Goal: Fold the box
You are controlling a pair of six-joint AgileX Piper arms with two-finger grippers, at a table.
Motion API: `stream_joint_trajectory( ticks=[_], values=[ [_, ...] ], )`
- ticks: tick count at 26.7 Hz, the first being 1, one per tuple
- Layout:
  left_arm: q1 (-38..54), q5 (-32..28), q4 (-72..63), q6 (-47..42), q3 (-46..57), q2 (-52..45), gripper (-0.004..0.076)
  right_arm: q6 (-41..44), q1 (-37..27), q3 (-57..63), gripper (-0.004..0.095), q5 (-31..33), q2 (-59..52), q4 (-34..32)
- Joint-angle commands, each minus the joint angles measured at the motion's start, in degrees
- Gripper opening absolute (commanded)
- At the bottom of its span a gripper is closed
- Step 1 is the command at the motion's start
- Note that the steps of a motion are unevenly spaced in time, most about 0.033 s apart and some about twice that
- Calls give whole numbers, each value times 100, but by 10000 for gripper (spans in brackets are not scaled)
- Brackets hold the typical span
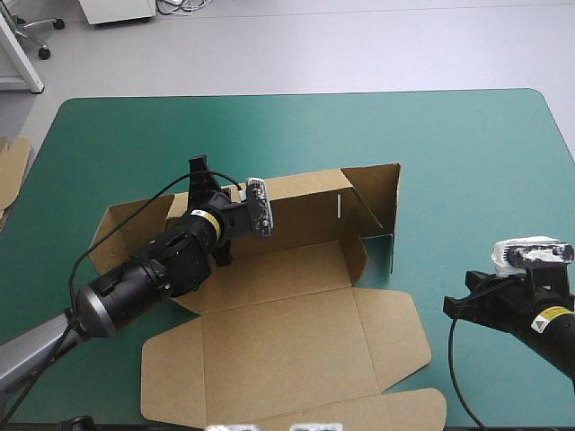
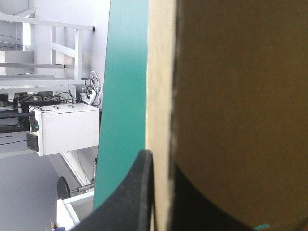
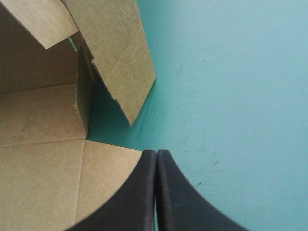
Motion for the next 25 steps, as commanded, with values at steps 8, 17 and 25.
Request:
stream_joint_trajectory(
  ticks=[8,17,25],
  values=[
    [-212,-253,-488,-145,13,-146,-15,-187,-5,-444,-34,-689,472,531],
    [-427,-441,-5,-459,526,-146,-15,-380,-5,-1379,-34,-689,1192,598],
    [-427,-370,1484,-1673,736,-146,-15,-763,-5,-1692,-34,-651,1636,1791]
  ],
)
